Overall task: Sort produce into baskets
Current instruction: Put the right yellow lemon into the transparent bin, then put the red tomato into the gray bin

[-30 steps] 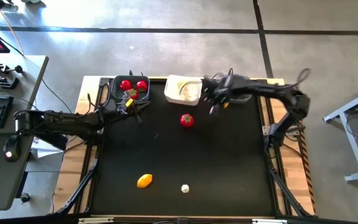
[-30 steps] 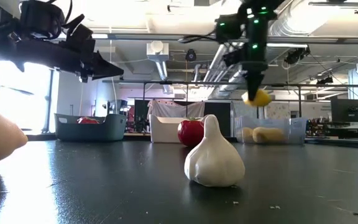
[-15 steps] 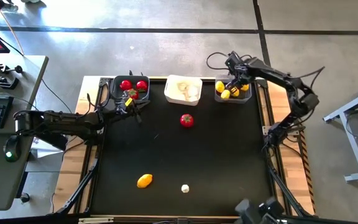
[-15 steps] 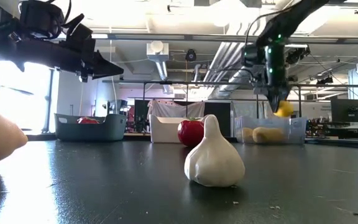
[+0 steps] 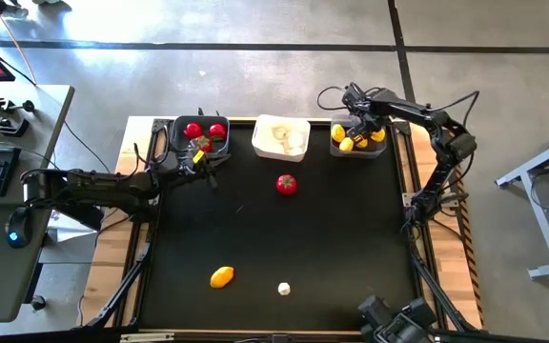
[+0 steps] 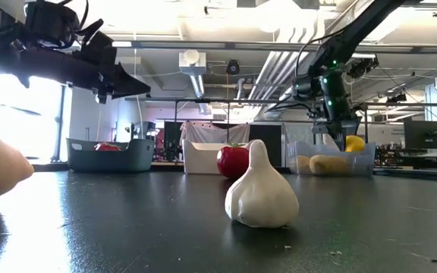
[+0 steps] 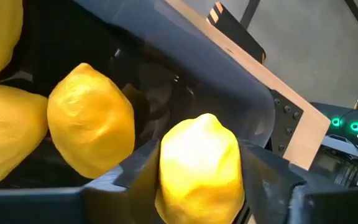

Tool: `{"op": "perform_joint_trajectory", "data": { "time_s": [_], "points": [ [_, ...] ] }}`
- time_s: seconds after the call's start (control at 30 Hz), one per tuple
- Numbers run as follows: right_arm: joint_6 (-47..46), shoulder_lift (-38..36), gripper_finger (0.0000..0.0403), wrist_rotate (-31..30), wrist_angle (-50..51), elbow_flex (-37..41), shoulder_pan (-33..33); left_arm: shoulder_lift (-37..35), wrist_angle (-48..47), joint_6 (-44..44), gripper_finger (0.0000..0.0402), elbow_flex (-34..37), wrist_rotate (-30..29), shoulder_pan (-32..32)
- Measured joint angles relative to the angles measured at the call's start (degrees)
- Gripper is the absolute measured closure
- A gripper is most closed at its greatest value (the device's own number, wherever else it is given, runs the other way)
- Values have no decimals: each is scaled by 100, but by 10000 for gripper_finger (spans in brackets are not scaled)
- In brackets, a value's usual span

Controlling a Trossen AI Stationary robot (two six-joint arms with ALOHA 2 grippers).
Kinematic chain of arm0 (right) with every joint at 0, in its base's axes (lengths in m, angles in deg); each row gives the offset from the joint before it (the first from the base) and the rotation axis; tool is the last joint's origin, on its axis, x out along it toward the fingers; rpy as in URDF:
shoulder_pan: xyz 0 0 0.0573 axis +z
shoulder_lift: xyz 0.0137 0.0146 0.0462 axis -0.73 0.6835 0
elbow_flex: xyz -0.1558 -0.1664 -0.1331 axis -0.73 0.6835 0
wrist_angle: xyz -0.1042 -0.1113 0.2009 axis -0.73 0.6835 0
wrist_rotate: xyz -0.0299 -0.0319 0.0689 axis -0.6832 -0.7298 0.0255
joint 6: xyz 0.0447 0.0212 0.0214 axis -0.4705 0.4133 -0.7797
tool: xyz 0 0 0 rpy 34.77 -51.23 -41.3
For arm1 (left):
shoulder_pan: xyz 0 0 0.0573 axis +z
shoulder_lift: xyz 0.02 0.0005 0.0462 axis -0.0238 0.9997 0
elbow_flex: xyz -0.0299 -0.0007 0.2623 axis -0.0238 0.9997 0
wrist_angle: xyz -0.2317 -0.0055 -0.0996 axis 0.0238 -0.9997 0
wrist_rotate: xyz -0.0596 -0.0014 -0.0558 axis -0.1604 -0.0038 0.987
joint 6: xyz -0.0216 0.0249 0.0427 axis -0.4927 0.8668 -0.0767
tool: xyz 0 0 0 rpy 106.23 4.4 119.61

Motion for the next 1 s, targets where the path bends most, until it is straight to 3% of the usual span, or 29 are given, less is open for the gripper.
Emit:
{"op": "perform_joint_trajectory", "data": {
  "time_s": [0.2, 0.37, 0.5, 0.7, 0.87, 1.0],
  "points": [
    [14, 0, 142, -2, -3, 0, 84, 0, -366, -141, 401, -2, -2, 0],
    [122, -49, 130, -3, 143, 0, 114, 0, -345, -95, 401, -2, 117, 0],
    [158, -402, 176, -2, 14, 0, 455, 0, -345, -90, 401, -2, 299, 0],
    [-200, -921, 295, 108, -464, 60, 1240, 0, -346, 57, 401, -2, 424, 0],
    [-361, -1222, 382, 379, -1485, 664, 2085, 0, -345, 57, 401, -2, 619, 0],
    [-485, -1565, 393, 645, -2707, 1392, 2833, 0, -348, 57, 401, -2, 851, 0]
  ]
}}
